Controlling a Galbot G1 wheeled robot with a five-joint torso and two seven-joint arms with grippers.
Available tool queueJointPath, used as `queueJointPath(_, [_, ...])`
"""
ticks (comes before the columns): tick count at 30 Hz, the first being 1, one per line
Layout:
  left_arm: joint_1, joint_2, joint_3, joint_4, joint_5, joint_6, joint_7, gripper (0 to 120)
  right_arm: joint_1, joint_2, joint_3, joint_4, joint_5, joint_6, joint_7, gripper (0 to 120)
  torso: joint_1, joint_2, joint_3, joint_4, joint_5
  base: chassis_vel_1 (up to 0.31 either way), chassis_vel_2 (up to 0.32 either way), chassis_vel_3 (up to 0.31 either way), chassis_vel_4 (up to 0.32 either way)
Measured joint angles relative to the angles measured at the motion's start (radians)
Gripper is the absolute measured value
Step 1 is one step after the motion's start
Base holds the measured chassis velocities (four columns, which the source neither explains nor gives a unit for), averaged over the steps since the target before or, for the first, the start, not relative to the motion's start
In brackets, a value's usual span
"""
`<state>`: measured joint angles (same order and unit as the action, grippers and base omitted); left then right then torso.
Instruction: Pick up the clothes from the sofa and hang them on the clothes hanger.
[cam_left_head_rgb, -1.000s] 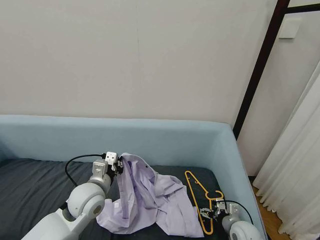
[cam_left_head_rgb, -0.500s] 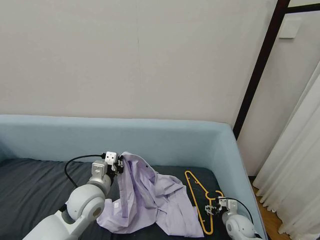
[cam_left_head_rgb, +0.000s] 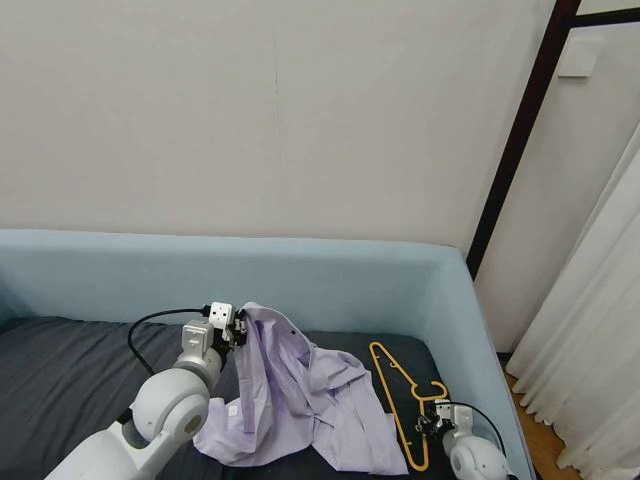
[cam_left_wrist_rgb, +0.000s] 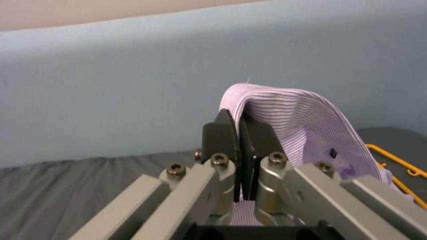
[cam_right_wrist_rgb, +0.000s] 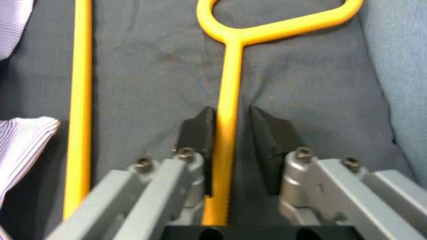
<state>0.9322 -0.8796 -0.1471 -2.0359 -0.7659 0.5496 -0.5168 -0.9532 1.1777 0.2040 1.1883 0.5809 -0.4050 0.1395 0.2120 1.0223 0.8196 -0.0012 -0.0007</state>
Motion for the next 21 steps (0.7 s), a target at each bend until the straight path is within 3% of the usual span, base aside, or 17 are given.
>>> queueJointPath(3, [-0.003, -0.002, 0.001, 0.006, 0.0, -0.001, 0.0, 0, -0.005, -0.011, -0.005, 0.017, -0.031, 0.015, -0.005, 5, 0.0, 0.0, 0.0, -0.0003, -0.0001, 0.0, 0.0, 0.0, 0.0])
queueJointPath(10, [-0.012, -0.008, 0.011, 0.014, 0.001, -0.002, 0.0, 0, -0.021, -0.049, 0.0, 0.1, -0.043, 0.083, -0.002, 5, 0.0, 0.0, 0.0, 0.0, 0.0, 0.0, 0.0, 0.0, 0.0])
queueJointPath(15, [-0.02, -0.011, 0.023, 0.018, 0.0, -0.003, 0.001, 0, -0.052, -0.115, 0.023, 0.24, -0.022, 0.172, -0.007, 5, 0.0, 0.0, 0.0, 0.0, 0.0001, 0.0, 0.0, 0.0, 0.0])
queueJointPath(21, [-0.031, -0.027, 0.044, 0.02, -0.006, -0.006, 0.009, 0, -0.192, -0.27, 0.075, 0.589, -0.006, 0.232, -0.007, 5, 0.0, 0.0, 0.0, -0.0003, 0.0, 0.0, 0.0, 0.0, 0.0])
